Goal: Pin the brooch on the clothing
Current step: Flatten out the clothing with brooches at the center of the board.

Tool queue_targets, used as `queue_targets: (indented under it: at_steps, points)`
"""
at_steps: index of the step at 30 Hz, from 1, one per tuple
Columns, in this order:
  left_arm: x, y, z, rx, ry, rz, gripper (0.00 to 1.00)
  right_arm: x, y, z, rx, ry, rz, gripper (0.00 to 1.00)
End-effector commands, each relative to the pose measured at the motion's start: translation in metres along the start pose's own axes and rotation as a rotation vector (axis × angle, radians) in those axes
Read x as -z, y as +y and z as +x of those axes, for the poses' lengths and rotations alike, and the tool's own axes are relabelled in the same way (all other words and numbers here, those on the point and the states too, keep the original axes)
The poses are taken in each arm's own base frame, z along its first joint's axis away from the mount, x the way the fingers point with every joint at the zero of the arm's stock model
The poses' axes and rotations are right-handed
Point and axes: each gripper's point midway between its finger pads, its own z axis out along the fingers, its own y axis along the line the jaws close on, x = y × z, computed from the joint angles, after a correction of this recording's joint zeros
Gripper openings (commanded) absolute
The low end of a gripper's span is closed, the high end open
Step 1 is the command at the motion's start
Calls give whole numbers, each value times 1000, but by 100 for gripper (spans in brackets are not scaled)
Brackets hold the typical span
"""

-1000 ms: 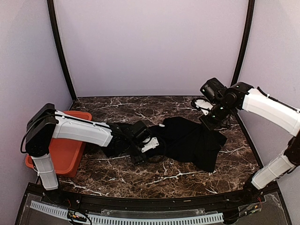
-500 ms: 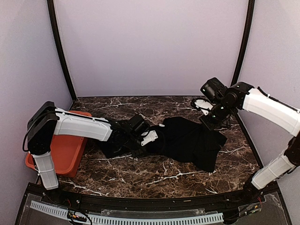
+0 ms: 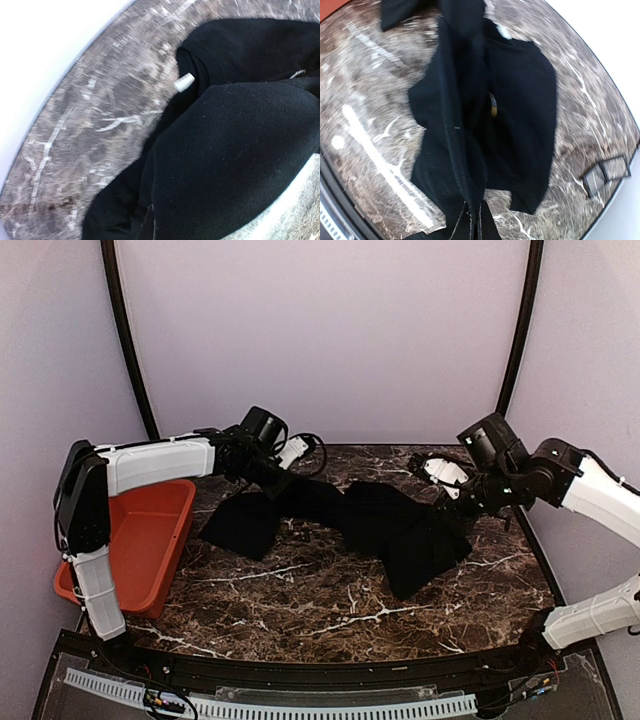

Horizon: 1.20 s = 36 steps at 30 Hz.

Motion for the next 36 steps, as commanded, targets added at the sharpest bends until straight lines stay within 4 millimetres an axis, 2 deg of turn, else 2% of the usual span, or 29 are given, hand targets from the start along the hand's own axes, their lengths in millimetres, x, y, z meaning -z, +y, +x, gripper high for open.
queue_targets:
  at_steps: [1, 5, 7, 9, 12, 14, 15, 16, 17, 18, 19, 20, 21, 22, 23, 24, 28, 31, 33, 36]
  points:
    - [-30, -24, 40, 11, 152, 91, 1, 2, 28, -11, 149, -87, -73, 0]
    - [-48, -24, 42, 0, 179, 90, 1, -21, 30, 7, 185, 28, -64, 0]
    - [-49, -9, 37, -14, 192, 18, 1, -25, 28, 11, 197, 70, -55, 0]
    - [-40, 5, 25, -22, 167, -50, 1, -17, 22, 4, 200, 48, -24, 0]
    - [-16, 16, 6, -17, 94, -86, 1, 16, 17, -21, 218, -116, 9, 0]
    - [11, 15, -11, -2, -1, -74, 1, 55, 20, -41, 235, -304, 9, 0]
    - [28, 15, -12, -4, -40, -74, 1, 79, 20, -51, 242, -419, 24, 0]
    - [35, 17, -23, -5, -100, -84, 1, 99, 17, -57, 244, -519, 54, 0]
    - [41, 18, -24, -20, -118, -91, 1, 118, 11, -60, 241, -611, 103, 0]
    - [34, 19, -20, -33, -94, -96, 1, 132, 3, -61, 228, -669, 166, 0]
    - [33, 23, -29, -48, -97, -109, 1, 141, -7, -60, 210, -693, 228, 0]
    - [14, 22, -16, -59, -25, -108, 1, 142, -17, -58, 197, -676, 281, 0]
    - [13, 26, -26, -60, -32, -120, 1, 136, -21, -55, 195, -631, 300, 0]
    - [-4, 25, -17, -61, 10, -120, 1, 127, -24, -52, 194, -577, 308, 0]
    - [-8, 28, -20, -43, 5, -125, 1, 118, -26, -49, 187, -521, 312, 0]
    - [-22, 24, -15, -34, 23, -113, 1, 108, -27, -45, 186, -468, 305, 0]
    - [-43, 11, -10, 18, 33, -48, 1, 77, -25, -31, 185, -331, 280, 0]
    - [-41, -7, -8, 31, 27, 36, 6, 61, -19, -25, 199, -262, 246, 0]
    - [-32, -22, -5, 7, 24, 104, 7, 56, -13, -23, 213, -222, 208, 0]
    - [-5, -37, 1, 11, 5, 180, 7, 52, 3, -24, 250, -200, 128, 0]
